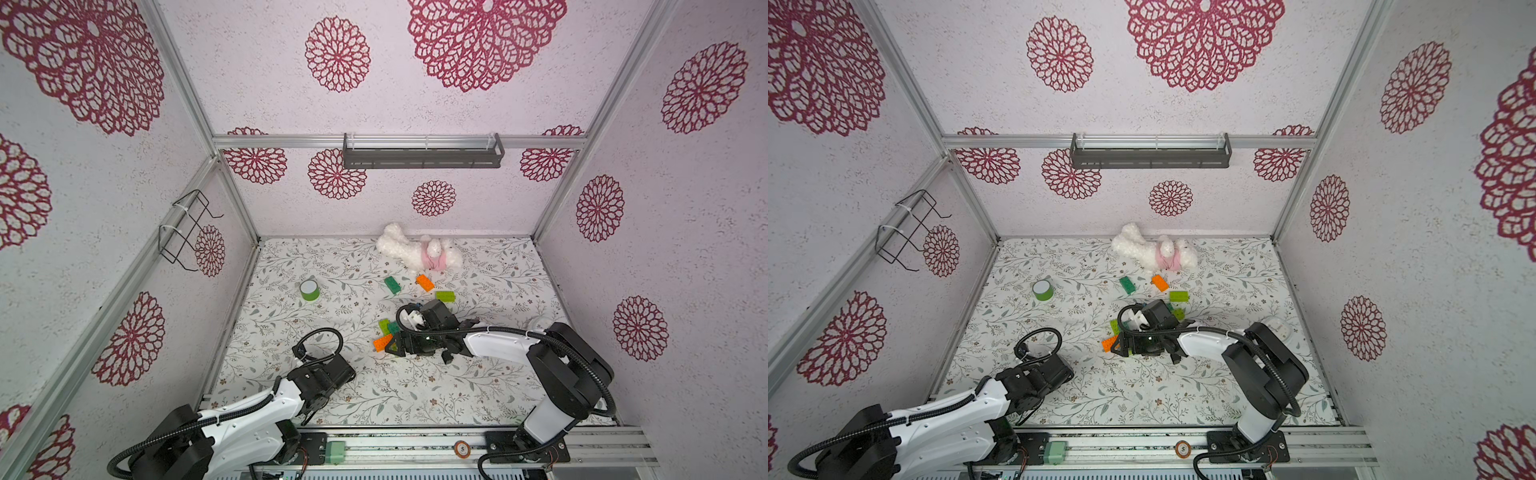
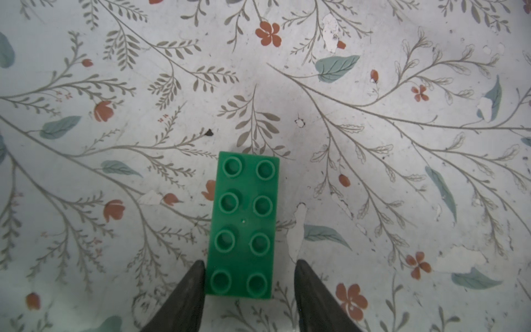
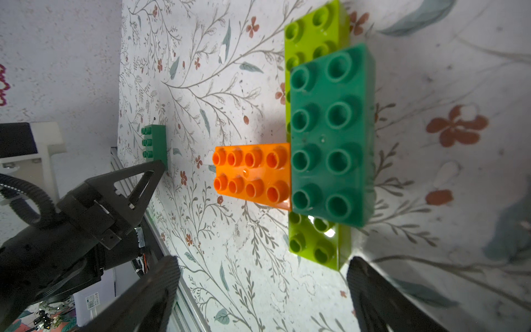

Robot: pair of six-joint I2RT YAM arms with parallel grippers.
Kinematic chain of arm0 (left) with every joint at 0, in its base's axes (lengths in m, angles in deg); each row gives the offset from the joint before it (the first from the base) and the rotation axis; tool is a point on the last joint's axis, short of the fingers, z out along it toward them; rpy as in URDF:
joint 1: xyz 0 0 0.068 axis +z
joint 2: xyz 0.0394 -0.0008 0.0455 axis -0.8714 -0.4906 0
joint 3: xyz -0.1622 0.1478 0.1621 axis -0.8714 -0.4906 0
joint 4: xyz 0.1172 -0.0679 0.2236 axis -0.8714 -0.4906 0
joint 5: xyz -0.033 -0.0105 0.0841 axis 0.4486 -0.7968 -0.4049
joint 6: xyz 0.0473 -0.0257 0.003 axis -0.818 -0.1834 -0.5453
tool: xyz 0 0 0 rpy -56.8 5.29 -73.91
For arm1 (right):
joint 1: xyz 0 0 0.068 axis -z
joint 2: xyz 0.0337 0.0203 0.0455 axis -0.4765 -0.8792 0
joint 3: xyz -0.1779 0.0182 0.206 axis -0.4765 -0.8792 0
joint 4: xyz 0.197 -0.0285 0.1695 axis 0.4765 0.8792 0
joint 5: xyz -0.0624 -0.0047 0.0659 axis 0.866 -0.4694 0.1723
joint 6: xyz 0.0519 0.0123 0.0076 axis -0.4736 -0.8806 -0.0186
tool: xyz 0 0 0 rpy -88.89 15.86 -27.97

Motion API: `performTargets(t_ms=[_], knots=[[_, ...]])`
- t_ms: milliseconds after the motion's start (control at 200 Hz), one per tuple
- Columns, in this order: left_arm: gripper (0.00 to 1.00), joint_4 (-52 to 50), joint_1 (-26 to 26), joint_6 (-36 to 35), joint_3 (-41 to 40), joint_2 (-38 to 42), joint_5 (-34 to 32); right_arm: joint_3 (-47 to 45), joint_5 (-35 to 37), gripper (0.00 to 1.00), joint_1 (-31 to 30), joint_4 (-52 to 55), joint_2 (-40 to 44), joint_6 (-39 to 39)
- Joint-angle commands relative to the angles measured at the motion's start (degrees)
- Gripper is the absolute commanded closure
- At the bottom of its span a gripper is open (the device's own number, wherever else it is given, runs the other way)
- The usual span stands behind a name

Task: Assemble a small pinwheel with lego
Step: Pick up the lego brick from the center of the board.

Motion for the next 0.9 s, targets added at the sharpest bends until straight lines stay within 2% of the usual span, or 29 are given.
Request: performTargets(t_ms=[0, 470, 621, 766, 896], knots=[[0.49, 0.6, -0.6, 2.8, -0.9, -1.3, -3.3, -0.6, -0.8, 0.06, -0.4, -1.5, 0.0, 0.0], [0.60, 0.8, -3.0, 5.8, -1.1, -3.8, -5.2, -1.3, -0.9, 0.06, -0.5, -2.1, 0.1, 0.0], [0.70, 1.1, -3.3, 6.3, -0.8, -4.9, -5.8, -1.1, -0.6, 0.06, -0.7, -2.5, -0.6, 0.1], [0.72, 2.5, -3.8, 1.4, 2.3, -4.9, -6.3, 0.1, -0.5, 0.07, -1.3, -3.1, -1.9, -0.1], [0.73, 2.5, -4.2, -3.1, 5.8, -1.5, -6.2, 1.0, -0.5, 0.07, -2.3, -4.4, -3.0, -1.4]])
